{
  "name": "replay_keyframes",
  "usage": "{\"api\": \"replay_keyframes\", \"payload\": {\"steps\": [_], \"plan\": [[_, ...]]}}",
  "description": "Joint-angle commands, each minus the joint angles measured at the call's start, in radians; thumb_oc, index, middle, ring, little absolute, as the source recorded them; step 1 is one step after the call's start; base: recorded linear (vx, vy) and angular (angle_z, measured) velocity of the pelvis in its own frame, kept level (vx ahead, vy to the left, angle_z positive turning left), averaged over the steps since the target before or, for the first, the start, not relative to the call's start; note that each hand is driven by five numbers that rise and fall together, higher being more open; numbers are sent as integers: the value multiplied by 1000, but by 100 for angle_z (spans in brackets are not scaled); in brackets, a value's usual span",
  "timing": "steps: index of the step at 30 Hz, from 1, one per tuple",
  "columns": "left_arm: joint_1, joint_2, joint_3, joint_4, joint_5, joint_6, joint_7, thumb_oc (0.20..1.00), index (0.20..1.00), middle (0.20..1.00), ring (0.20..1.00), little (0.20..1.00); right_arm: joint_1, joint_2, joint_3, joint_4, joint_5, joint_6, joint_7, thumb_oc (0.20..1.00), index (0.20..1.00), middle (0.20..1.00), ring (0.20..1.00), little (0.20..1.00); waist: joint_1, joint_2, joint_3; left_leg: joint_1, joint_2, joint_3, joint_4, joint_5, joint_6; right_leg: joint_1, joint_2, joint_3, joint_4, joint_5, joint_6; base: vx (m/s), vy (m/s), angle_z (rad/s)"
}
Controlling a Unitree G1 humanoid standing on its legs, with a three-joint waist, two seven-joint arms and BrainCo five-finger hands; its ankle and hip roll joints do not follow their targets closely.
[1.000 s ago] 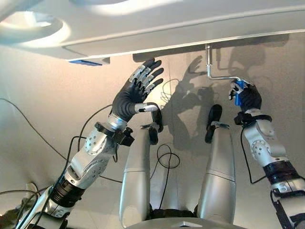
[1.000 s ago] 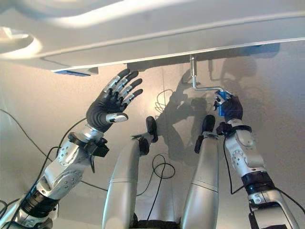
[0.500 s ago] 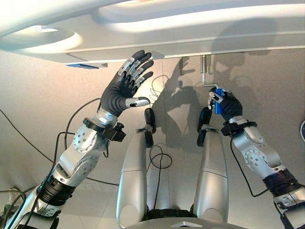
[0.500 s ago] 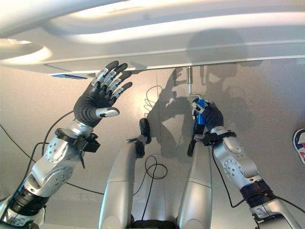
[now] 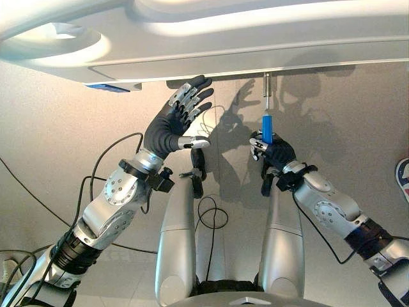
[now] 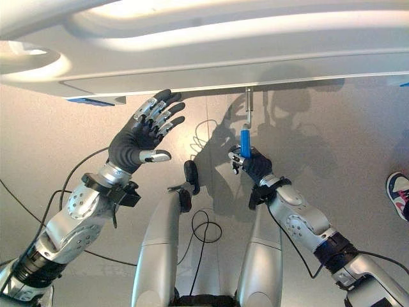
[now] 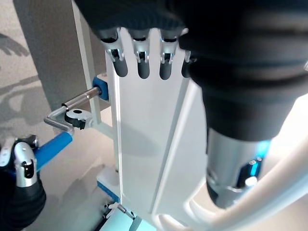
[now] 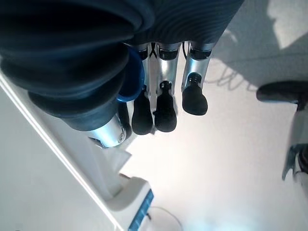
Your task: Raise the hospital bed
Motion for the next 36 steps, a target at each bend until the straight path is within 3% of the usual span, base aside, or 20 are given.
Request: {"api": "replay_keyframes", "payload": {"steps": [1,18,26,30,36], "plan": [[-8,-43,5,-50,65,-47,6,1000,1000,1000,1000,1000,-192,89,48,-233,-50,-101,112,200,200,200,200,200,22,15,-27,50,7,-28,-151,129,-33,41,6,-40,-49,70,-19,0,0,0],[-2,-72,-14,-58,54,-43,18,1000,1000,1000,1000,1000,-293,195,110,-19,-153,-65,66,200,200,200,200,200,52,40,-27,34,-1,-31,-132,129,-31,31,0,-31,-43,75,-22,1,4,0],[-21,-85,-43,-60,21,-47,18,1000,1000,1000,1000,1000,-412,272,143,239,-229,-26,22,200,200,200,200,200,73,53,-27,31,-4,-33,-123,129,-31,30,-6,-33,-37,78,-22,1,2,0],[-22,-86,-66,-59,2,-48,16,1000,1000,1000,1000,1000,-480,328,111,464,-273,-14,-21,200,200,200,200,200,87,65,-27,28,-6,-39,-119,127,-30,28,-5,-32,-30,75,-22,8,11,3],[-20,-102,-77,-59,-23,-49,7,1000,1000,1000,1000,1000,-530,357,55,644,-287,-13,-38,200,200,200,200,200,97,82,-27,16,-13,-38,-108,124,-28,20,-6,-28,-17,73,-20,6,8,1]]}}
